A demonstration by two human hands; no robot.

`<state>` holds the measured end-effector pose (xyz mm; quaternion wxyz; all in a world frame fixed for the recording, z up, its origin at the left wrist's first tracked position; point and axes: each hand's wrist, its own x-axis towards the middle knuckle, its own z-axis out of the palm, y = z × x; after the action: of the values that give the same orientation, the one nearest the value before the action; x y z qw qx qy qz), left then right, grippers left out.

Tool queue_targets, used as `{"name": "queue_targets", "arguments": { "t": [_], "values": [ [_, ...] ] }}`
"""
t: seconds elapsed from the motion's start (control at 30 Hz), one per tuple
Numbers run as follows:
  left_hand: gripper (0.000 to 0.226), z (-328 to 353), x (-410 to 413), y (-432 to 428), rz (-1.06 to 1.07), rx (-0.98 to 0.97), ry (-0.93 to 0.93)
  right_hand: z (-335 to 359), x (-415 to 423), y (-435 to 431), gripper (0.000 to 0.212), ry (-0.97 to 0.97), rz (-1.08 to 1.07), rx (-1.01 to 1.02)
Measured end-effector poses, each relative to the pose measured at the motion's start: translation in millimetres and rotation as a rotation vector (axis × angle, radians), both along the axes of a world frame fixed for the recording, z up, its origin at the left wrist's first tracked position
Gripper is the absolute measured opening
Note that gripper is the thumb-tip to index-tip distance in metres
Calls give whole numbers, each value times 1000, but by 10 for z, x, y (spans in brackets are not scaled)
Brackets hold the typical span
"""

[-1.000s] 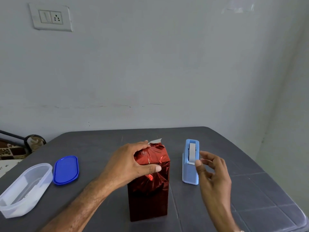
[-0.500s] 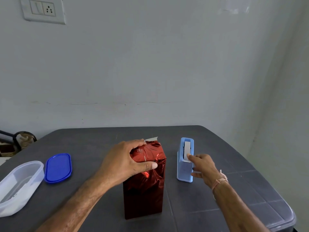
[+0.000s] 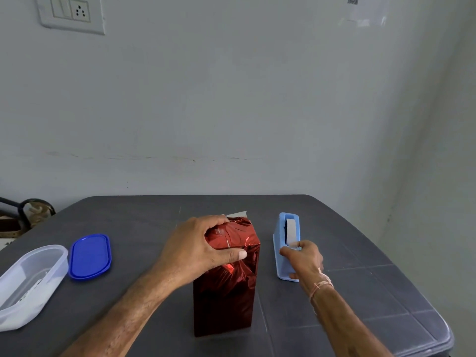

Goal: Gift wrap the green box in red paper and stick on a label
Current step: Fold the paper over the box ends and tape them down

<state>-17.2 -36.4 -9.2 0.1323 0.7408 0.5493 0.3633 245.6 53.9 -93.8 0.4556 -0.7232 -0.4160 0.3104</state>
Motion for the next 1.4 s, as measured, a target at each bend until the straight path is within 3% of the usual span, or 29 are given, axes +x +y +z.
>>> {"name": "queue_targets", "arguments": {
  "t": [0.2, 0.47, 0.63, 0.73, 0.97, 1.13, 1.4],
  "values": [
    [115, -17, -7, 12, 10, -8, -15, 51, 328, 33, 28, 43, 89, -51],
    [104, 28, 38, -30, -4, -12, -28, 243, 441, 26, 17, 307, 112, -101],
    [98, 36, 49, -45, -10, -13, -34, 228, 485, 49, 15, 365, 78, -115],
    [100, 28, 54, -35, 1, -16, -27, 186, 501, 67, 27, 393, 76, -108],
    [105, 15, 31, -37, 9, -28, -28, 175, 422, 38, 14, 430, 38, -72],
    [103, 23, 35, -45, 1, -25, -32, 179, 441, 6, 16, 436, 79, -120],
    [90, 50, 55, -51, -6, -18, -56, 224, 496, 59, 15, 638, 199, -210]
  ]
}}
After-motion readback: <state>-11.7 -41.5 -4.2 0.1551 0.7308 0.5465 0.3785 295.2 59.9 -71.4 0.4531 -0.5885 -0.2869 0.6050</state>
